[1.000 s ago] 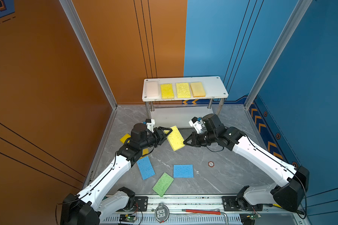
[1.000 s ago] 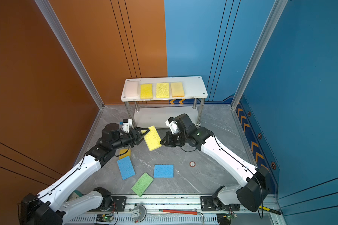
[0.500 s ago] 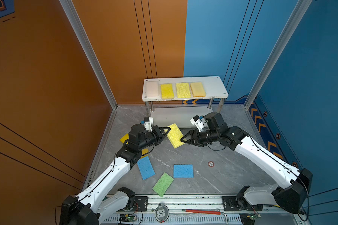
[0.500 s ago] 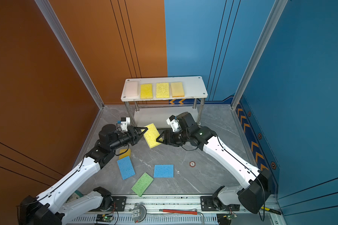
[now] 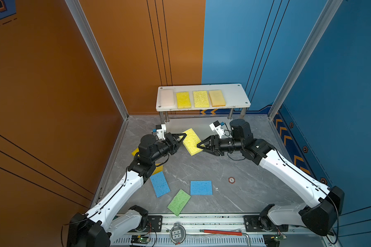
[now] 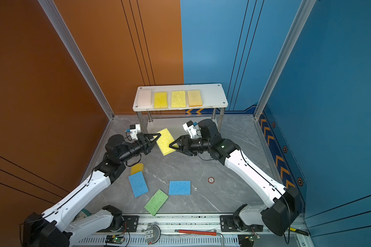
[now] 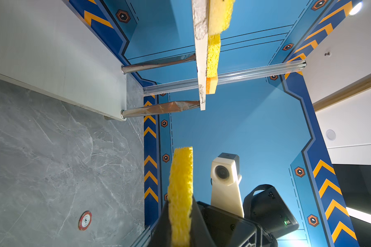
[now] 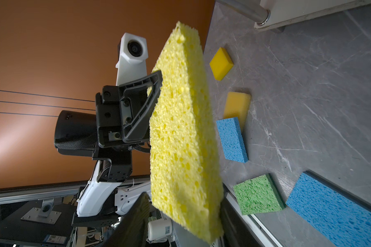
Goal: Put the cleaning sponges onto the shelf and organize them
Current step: 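Hold the yellow cellulose sponge up with the right gripper beside the open left gripper, then carry the yellow cellulose sponge onto the top shelf with the right gripper while left withdraws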
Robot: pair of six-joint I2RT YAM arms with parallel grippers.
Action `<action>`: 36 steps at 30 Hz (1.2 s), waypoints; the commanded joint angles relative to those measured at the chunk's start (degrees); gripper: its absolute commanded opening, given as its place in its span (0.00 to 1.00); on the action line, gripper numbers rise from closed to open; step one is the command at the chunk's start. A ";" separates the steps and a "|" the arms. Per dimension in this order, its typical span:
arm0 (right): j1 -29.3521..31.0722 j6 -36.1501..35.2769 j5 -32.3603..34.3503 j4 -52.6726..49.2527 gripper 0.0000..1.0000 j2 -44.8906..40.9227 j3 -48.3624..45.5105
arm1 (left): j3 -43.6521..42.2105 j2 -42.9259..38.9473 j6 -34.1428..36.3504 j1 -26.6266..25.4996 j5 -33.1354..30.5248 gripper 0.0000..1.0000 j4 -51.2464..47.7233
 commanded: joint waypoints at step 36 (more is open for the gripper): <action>-30.79 -0.15 -2.91 -1.81 0.12 -2.92 20.70 | 4.34 -6.95 4.11 8.19 6.76 0.75 -13.55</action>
